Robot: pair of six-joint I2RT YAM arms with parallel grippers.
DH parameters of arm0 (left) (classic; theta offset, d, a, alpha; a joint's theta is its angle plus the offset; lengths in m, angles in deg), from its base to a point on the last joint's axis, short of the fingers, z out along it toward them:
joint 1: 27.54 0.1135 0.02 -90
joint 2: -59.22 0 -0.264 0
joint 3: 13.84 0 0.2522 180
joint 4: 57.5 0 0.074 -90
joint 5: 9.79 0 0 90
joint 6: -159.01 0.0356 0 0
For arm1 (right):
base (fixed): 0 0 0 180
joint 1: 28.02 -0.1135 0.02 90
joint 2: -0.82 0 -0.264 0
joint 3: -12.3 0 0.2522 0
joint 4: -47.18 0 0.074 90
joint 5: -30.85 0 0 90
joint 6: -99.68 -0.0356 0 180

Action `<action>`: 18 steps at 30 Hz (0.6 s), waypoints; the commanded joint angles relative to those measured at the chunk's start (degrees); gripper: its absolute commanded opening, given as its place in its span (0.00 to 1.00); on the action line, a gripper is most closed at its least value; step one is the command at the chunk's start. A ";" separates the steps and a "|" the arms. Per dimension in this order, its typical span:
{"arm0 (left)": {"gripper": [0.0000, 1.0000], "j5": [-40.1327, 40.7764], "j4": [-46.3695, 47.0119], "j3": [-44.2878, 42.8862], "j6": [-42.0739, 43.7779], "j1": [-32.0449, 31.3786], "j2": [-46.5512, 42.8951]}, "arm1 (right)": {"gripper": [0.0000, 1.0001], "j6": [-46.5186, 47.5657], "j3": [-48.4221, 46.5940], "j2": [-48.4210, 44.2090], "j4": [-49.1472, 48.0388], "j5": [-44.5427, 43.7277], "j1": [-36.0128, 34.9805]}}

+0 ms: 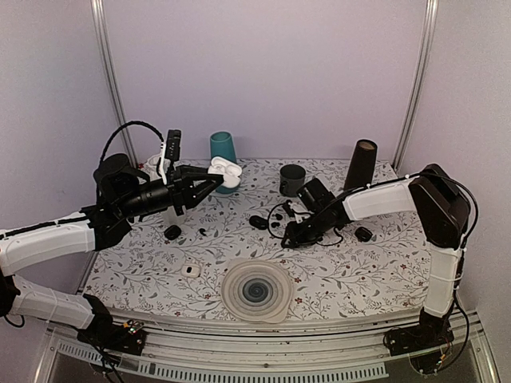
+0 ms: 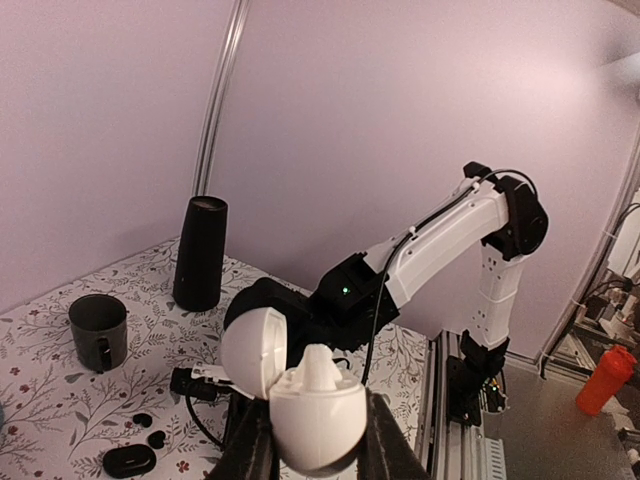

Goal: Insert the wireless bluetooth earbuds into the charging case
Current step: Pick up the right earbud from the center of the board.

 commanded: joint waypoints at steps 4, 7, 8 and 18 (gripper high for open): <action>0.00 -0.26 1.03 -0.85 -0.09 0.82 -0.08 | 0.29 0.58 0.89 -3.30 -1.89 -2.31 0.49; 0.00 -0.28 1.03 -0.90 -0.10 0.82 0.01 | 0.29 1.01 0.80 -2.97 -1.86 -2.07 0.67; 0.00 -0.28 1.03 -0.88 -0.10 0.89 0.01 | 0.29 1.17 0.80 -2.93 -1.93 -1.70 0.66; 0.00 -0.36 1.10 -0.93 -0.09 0.91 0.09 | 0.29 2.89 0.54 -2.92 -2.72 -2.15 1.07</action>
